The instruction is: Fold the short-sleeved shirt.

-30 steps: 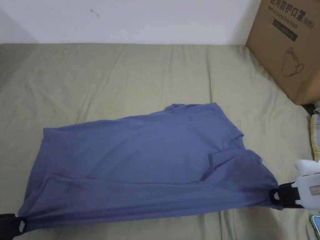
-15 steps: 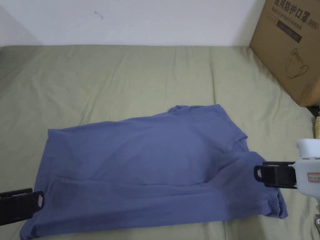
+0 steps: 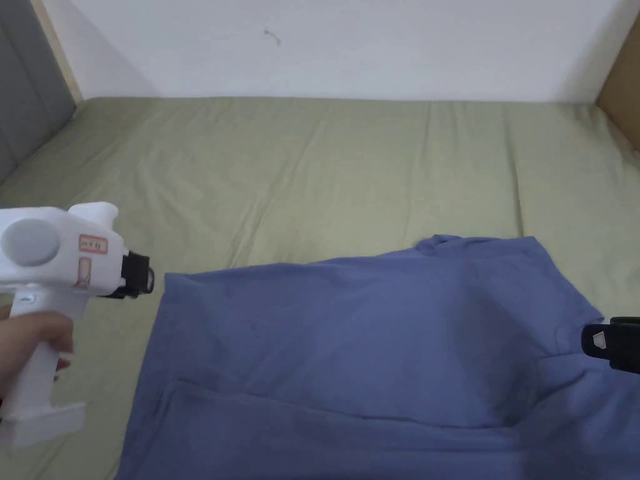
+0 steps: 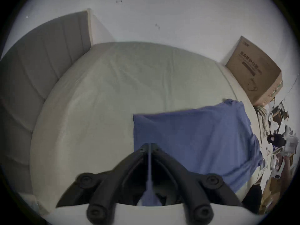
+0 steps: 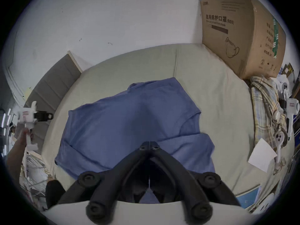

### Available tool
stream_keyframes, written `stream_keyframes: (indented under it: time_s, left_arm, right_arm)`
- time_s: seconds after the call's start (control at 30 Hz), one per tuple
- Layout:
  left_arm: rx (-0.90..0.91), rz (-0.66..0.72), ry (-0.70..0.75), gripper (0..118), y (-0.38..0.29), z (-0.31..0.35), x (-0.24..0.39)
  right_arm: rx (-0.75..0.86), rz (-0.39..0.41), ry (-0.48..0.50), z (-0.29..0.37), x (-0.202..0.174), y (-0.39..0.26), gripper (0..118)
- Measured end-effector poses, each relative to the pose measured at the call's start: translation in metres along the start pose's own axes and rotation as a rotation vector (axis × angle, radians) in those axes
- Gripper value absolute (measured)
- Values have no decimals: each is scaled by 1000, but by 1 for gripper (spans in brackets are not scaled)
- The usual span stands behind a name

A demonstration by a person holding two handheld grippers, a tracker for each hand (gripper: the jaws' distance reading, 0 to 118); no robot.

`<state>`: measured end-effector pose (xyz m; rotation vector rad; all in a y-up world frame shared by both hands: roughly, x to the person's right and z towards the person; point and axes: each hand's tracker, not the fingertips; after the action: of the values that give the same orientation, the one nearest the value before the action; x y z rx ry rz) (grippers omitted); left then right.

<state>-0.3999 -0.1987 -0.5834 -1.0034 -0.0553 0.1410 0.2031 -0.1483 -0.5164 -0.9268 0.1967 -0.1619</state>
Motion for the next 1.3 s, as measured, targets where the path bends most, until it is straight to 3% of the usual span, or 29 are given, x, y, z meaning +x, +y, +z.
stream_keyframes:
  time_s: [0.07,0.1,0.13,0.33,0.37,0.43,0.47,0.5,0.53,0.6,0.7,0.8,0.83,0.9,0.93,1.0,1.07,1.17,1.3]
  left_arm:
    - [-50,21,12,118,13,-35,-9]
    - [-92,33,54,115,18,-51,-14]
    - [-18,67,31,115,21,-64,-16]
    - [-195,7,131,115,14,-108,-21]
    - [-194,3,113,109,13,-107,-17]
    - [-160,-3,63,80,12,-98,-6]
    - [-106,-20,27,49,15,-93,-7]
    - [-79,-28,-28,7,16,-86,-1]
    - [-60,-48,-43,1,15,-78,4]
    - [-29,-81,-25,1,18,-65,6]
    - [-18,-64,-30,1,22,-47,4]
    - [-5,-18,-39,1,26,-40,-6]
    - [3,-6,-53,1,26,-38,-9]
    - [11,-1,-62,1,24,-33,-7]
    - [13,-4,-61,1,23,-32,-7]
    - [10,-19,-65,1,15,-23,4]
    - [1,-44,-62,1,10,-21,7]
    - [-14,-50,-61,1,10,-21,5]
    - [-25,-60,-50,1,12,-27,2]
  right_arm:
    - [-19,2,-7,-11,2,4,0]
    - [-33,14,-22,-16,1,4,0]
    - [-47,22,-35,-22,3,4,0]
    - [-109,17,-48,-47,11,5,0]
    - [-113,20,-55,-50,11,4,0]
    - [-117,24,-63,-55,14,6,0]
    - [-118,24,-63,-58,15,8,0]
    - [-114,28,-55,-61,15,9,0]
    - [-91,59,1,-65,16,11,0]
    - [-69,67,37,-74,19,18,0]
    - [-87,17,3,-94,24,52,0]
    - [-48,32,-56,-116,30,96,2]
    - [-41,37,-75,-123,32,109,14]
    - [-44,20,-102,-145,39,138,93]
    - [-63,-8,-134,-155,42,147,118]
    - [-4,-58,-124,-169,50,164,113]
    - [-78,-89,-153,-187,56,172,114]
    - [-125,-68,-224,-214,57,187,114]
    - [-232,-54,-206,-240,61,183,110]
